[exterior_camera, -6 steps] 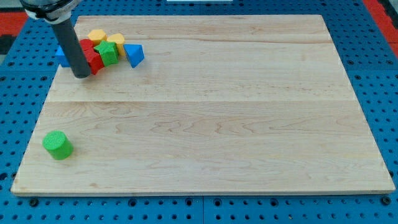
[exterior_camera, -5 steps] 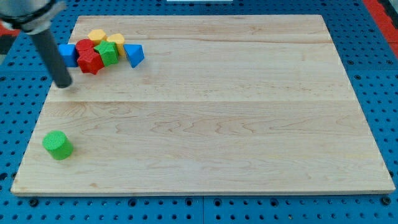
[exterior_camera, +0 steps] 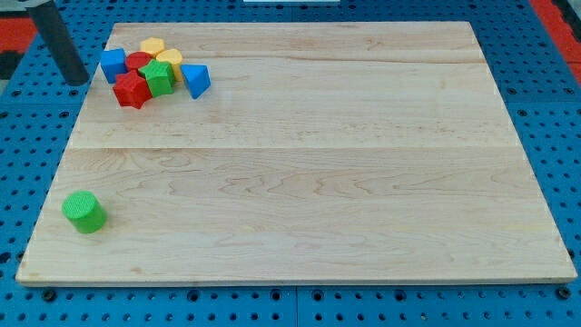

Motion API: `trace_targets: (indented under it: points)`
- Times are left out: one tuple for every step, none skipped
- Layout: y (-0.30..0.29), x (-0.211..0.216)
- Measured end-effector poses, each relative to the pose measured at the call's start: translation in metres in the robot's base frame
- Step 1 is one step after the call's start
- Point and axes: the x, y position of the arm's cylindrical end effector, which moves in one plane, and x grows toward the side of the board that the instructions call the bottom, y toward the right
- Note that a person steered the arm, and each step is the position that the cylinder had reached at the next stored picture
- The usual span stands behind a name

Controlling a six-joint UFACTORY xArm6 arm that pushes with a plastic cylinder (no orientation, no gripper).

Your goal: Put the blue cube into red blocks

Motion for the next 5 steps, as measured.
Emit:
trace_targets:
  points:
    - [0.01, -0.027]
    - [0.001, -0.043]
    - [0.013, -0.046]
    - [0.011, -0.047]
    - [0.03, -0.049]
